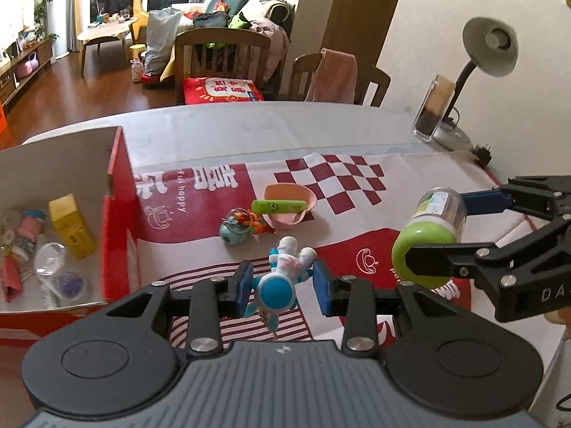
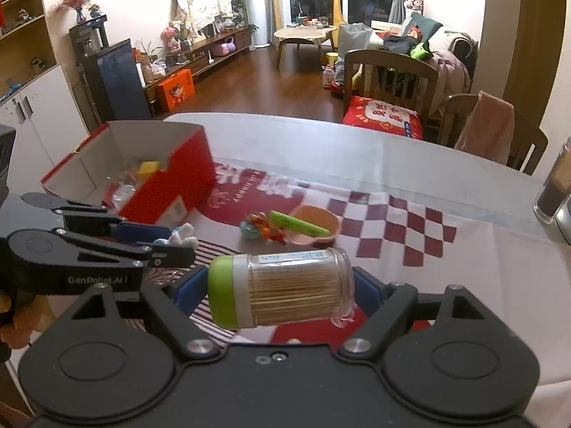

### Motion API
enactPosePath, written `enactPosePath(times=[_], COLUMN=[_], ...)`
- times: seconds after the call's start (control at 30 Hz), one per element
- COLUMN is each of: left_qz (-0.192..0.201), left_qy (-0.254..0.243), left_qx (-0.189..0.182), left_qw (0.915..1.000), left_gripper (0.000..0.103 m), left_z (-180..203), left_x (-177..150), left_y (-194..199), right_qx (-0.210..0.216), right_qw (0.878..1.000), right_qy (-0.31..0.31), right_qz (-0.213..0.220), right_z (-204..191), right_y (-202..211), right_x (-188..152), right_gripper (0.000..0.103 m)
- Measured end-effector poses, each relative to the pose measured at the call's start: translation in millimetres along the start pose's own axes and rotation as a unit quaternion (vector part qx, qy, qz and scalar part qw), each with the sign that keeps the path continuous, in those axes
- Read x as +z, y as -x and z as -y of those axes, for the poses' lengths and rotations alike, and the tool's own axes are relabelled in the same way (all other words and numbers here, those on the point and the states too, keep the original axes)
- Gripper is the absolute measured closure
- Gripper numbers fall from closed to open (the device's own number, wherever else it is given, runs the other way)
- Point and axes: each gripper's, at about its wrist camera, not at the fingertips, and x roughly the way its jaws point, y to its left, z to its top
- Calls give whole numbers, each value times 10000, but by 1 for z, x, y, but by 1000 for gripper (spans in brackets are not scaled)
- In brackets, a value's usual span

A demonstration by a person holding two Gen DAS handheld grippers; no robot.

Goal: Organize rigid objects
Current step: 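Carry the astronaut figure and toothpick jar with both grippers into the box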

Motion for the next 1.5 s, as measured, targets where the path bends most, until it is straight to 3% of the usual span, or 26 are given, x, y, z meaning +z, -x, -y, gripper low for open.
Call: enactPosePath(times=[0.3, 0.83, 1.17, 1.5], left_qz=[169, 431, 406, 247], left_qy=[-57, 14, 148, 296], left_qx=[-45, 294, 671, 996], left_qw=[9998, 9986, 9968, 9943], left_gripper=[68, 68, 68, 68], left_z=[-40, -143, -209, -265], left_x=[12, 16, 13, 21], left_y=[46, 102, 108, 83], right_qx=[35, 191, 134, -160], right_qw=[9996, 9969, 9960, 9952], right_qy=[260, 719, 874, 960], right_qz=[102, 241, 122, 1], right_z=[-62, -168, -206, -224], right_y=[1, -36, -71, -128], right_x=[22, 67, 89, 108], right_gripper=[19, 19, 19, 19])
